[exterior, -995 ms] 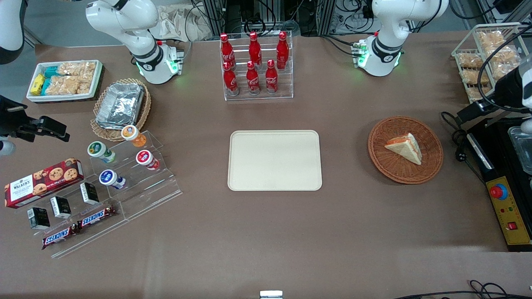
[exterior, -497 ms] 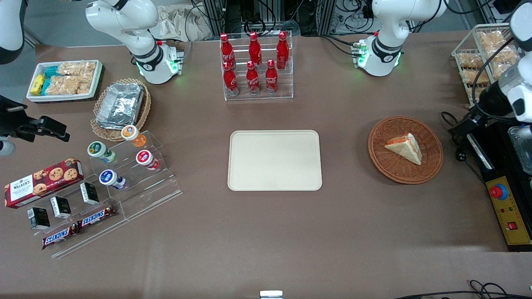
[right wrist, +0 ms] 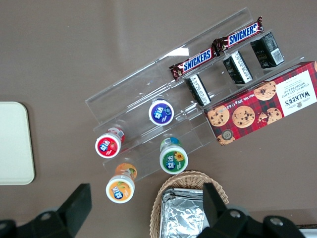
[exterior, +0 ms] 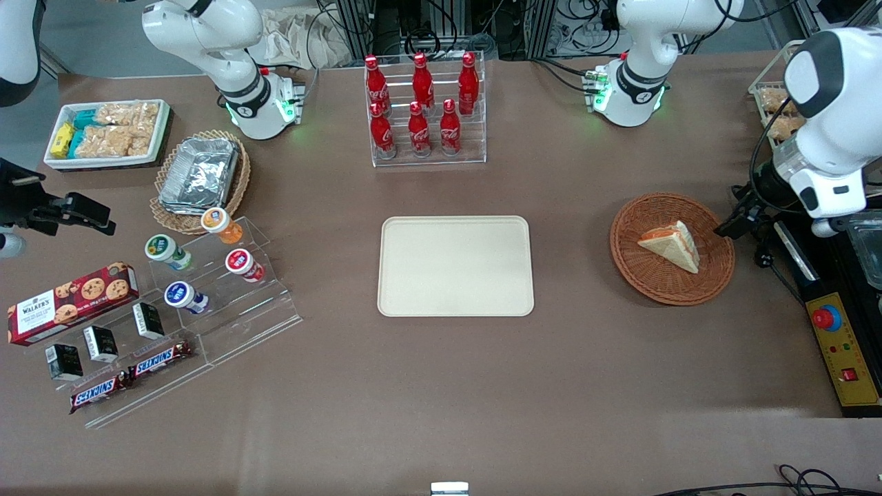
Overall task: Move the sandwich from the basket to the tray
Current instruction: 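Lower the open left gripper over the wrapped sandwich and close on it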
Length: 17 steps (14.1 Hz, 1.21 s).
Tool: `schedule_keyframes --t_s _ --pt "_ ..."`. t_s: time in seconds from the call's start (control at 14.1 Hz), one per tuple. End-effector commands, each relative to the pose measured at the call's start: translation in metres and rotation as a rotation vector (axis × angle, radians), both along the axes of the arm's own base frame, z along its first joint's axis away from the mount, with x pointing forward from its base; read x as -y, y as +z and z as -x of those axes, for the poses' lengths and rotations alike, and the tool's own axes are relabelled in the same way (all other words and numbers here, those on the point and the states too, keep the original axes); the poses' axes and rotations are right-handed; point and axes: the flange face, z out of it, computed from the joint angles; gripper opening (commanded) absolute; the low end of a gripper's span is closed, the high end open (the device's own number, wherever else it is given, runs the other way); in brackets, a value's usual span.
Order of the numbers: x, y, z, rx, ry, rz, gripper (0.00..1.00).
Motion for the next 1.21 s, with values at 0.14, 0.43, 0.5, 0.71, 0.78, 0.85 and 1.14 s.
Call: schedule_keyframes --t_s 0.14,0.43,0.5,0.71,0.78,0.85,1.14 --pt "0.003 -0.044 0.015 0.021 0.03 -0.002 1.0" --pt "0.004 -0.102 0.03 0.031 0.037 -0.006 1.0" --pt "0.004 -0.116 0.034 0.036 0.036 -0.008 1.0" --pt "0.002 -0.144 0.038 0.032 0.041 -0.015 1.0" --pt "0.002 -0.153 0.041 0.032 0.041 -0.017 1.0" --pt "0.001 -0.163 0.044 0.04 0.043 -0.019 1.0" --pt "-0.003 -0.192 0.051 0.051 0.053 -0.028 1.0"
